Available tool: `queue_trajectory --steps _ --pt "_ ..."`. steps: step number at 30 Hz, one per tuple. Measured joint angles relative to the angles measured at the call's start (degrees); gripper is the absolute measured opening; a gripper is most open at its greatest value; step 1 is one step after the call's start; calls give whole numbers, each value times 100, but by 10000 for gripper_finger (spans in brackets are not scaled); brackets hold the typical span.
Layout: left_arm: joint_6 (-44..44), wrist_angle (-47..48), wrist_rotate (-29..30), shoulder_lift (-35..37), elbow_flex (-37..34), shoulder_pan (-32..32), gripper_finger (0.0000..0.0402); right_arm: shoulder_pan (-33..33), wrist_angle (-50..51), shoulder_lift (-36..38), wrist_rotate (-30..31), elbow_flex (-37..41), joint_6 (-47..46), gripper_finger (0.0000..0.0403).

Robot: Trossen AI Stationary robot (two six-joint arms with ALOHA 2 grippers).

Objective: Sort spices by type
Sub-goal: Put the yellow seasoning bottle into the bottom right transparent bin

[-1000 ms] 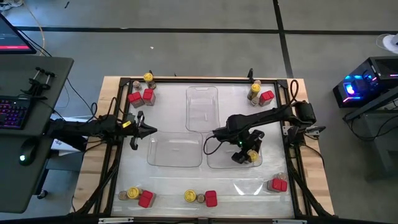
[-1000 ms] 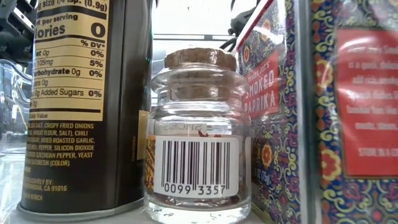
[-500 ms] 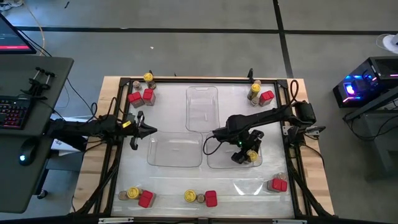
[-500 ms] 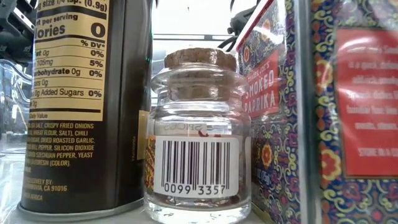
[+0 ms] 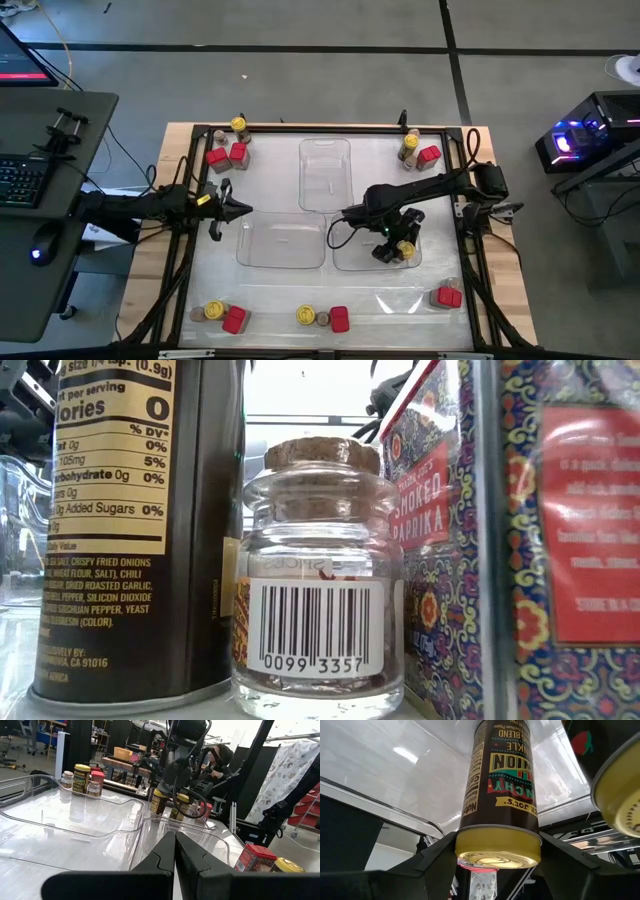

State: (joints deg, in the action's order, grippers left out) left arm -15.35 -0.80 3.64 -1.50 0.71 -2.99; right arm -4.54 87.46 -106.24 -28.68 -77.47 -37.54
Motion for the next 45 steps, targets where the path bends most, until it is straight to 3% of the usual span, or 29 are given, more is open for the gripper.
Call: queue_trajectory --steps 9,20,34,45 --pt "2 0 0 0 0 -1 0 0 3 0 6 0 2 266" --pt "0 0 0 0 0 -1 0 48 148 4 117 -39 25 388" --pt "0 0 -2 0 0 -2 0 -100 255 383 164 -1670 117 394" --pt "1 0 -2 0 0 -1 0 -1083 -149 570 289 -2304 -821 394"
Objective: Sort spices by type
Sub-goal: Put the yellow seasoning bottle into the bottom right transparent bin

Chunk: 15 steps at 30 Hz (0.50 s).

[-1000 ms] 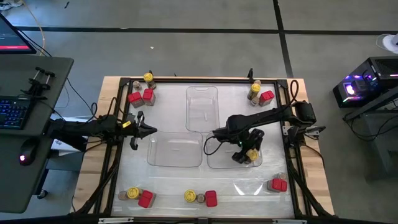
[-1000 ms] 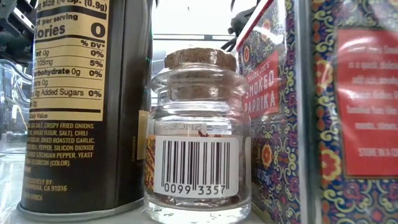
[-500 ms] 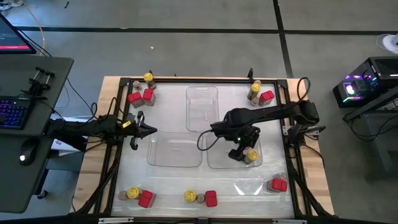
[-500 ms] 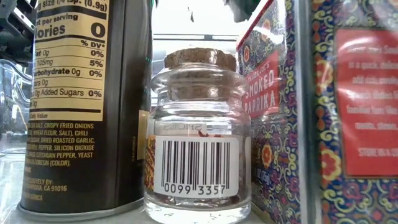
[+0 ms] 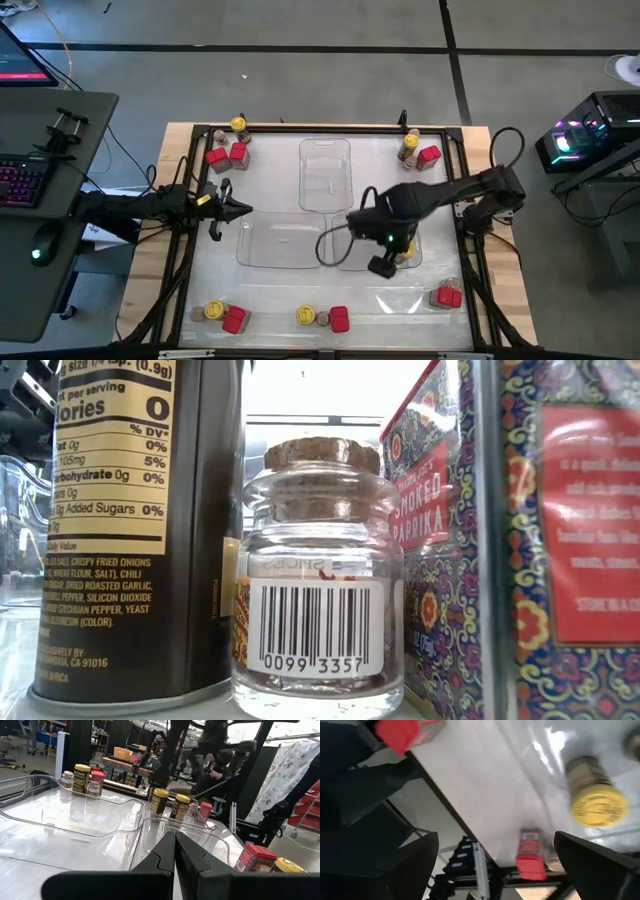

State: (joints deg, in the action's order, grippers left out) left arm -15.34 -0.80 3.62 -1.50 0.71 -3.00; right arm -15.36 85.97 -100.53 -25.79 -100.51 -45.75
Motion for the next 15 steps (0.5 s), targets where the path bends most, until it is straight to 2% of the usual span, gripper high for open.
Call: queue_trajectory --steps 3,5,8,11,12,15 --pt "-1 0 2 1 0 1 0 -316 148 -94 103 0 -240 377" --pt "-1 0 4 0 0 -1 0 -492 467 -217 288 16 -253 339" --pt "-1 0 2 2 0 -1 0 -624 342 -234 350 222 -317 225" --pt "-1 0 0 1 0 0 0 -646 424 -222 702 421 -37 60" --pt "-1 0 2 2 0 -1 0 -648 403 -189 893 508 76 32" --pt "-1 0 0 2 0 -1 0 -528 398 20 1205 931 217 21"
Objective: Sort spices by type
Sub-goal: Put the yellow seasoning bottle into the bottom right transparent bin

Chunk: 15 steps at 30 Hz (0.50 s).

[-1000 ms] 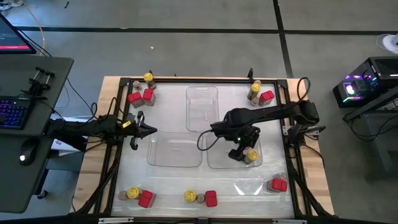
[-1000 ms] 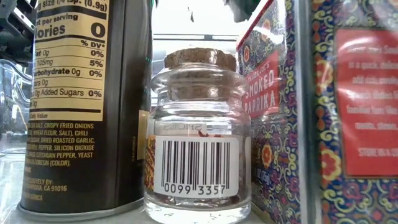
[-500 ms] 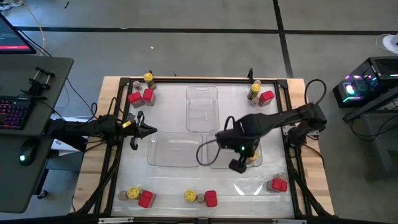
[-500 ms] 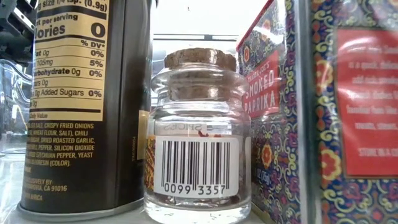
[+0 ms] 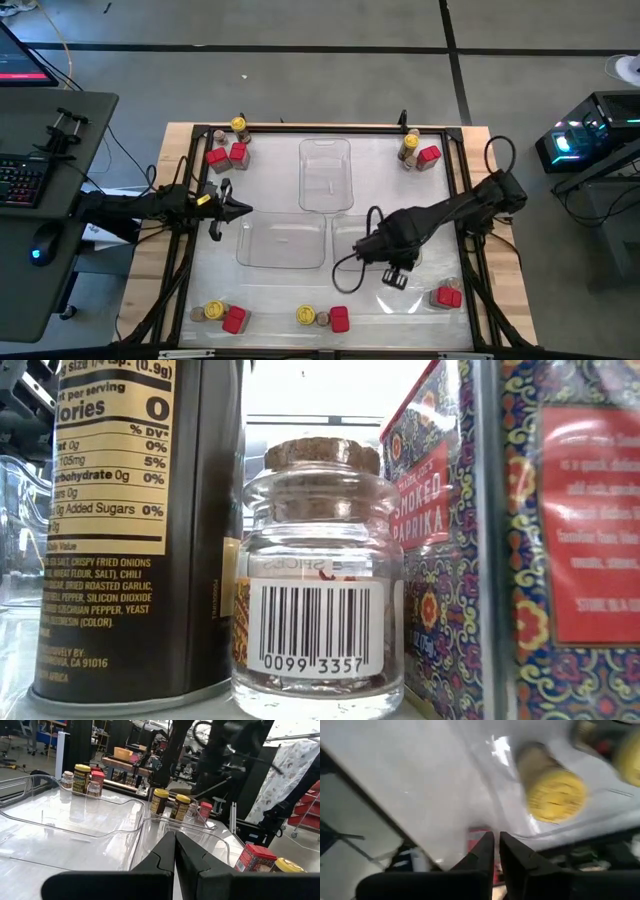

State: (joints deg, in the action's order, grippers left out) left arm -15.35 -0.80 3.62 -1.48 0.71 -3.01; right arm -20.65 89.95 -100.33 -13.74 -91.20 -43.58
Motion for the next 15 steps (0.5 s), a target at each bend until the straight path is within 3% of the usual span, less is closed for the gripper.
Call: queue_trajectory --steps 5,10,15 --pt "1 -2 2 2 0 1 0 343 -326 857 140 982 -31 5" --pt "2 -2 2 2 0 2 0 442 -439 2345 454 1706 -915 3" --pt "0 -2 2 2 0 0 0 412 -1838 3407 347 2370 -2146 1"
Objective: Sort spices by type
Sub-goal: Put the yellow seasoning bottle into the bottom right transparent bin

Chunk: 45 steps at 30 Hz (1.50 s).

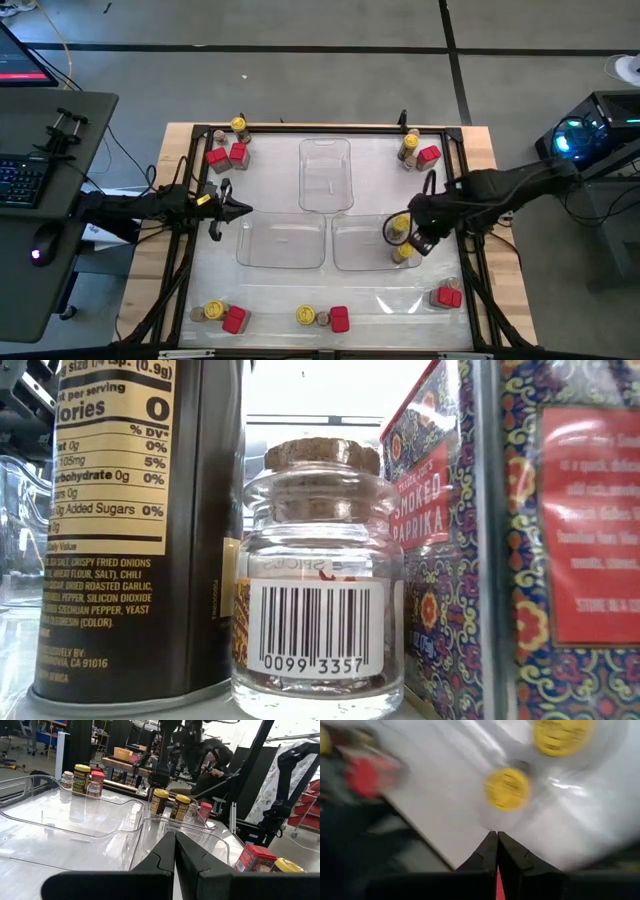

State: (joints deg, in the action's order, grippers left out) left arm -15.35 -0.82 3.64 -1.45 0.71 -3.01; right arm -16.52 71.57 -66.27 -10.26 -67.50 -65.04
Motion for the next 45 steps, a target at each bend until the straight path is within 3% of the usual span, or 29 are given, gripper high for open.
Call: queue_trajectory --steps 3,8,13,24,45 --pt "1 0 0 0 0 0 0 -1 -359 -6 53 435 -594 1" --pt "0 0 0 0 0 2 0 -49 -853 -378 -459 947 -567 1" --pt "0 0 0 0 0 0 0 -53 -1424 -555 -196 952 -622 0" --pt "0 0 0 0 0 0 0 -33 -1479 -1049 -178 932 -609 0" --pt "-2 0 0 0 0 2 0 -34 -1335 -1007 436 929 -677 0"
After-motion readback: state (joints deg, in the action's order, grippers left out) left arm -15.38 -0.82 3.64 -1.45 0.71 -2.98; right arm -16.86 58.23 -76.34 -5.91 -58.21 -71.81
